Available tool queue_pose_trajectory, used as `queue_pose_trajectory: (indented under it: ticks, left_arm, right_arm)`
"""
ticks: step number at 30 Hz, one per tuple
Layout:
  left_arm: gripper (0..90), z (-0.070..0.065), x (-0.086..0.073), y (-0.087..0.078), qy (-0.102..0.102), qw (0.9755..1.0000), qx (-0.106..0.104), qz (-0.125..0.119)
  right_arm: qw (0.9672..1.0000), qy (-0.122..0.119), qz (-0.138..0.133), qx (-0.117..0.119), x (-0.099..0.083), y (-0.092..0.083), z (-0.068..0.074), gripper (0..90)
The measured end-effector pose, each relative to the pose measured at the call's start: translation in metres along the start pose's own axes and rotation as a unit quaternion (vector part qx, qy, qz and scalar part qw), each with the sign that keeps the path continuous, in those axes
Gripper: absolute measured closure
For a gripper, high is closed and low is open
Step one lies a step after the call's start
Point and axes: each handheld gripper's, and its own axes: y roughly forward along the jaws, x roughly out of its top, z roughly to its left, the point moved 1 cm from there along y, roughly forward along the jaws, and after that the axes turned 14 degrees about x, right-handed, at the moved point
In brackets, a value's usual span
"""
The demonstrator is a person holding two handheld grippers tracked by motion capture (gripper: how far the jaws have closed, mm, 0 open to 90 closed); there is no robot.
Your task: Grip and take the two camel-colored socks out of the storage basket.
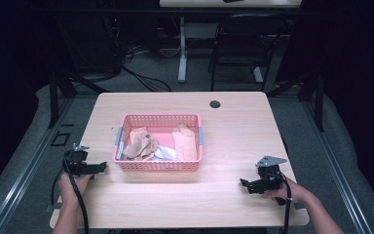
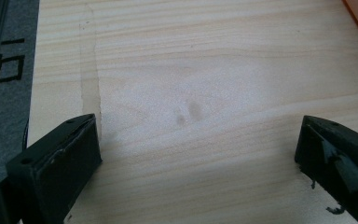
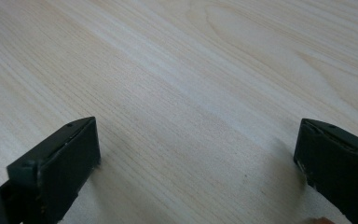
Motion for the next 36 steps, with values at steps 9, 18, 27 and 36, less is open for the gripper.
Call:
queue_pose_trajectory:
  ticks: [9, 18, 27, 36]
  left_arm:
    - [0.1, 0.001, 0.0, 0.0, 0.003, 1.0, -0.002, -0.002]
    - [0.0, 0.001, 0.0, 0.001, 0.006, 1.0, -0.003, -0.003]
    - [0.4, 0.008, 0.01, -0.013, 0.014, 0.9998, -0.012, -0.002]
    - [0.3, 0.015, 0.03, -0.041, -0.006, 0.9987, -0.051, 0.001]
  right_arm:
    - [1.0, -0.003, 0.0, 0.0, 0.0, 0.0, 0.0, 0.0]
    - [1.0, -0.004, 0.003, 0.002, 0.0, 0.0, 0.0, 0.0]
    - [1.0, -0.003, 0.001, 0.002, 0.0, 0.0, 0.001, 0.0]
    - [1.0, -0.003, 0.003, 0.001, 0.0, 0.0, 0.0, 0.0]
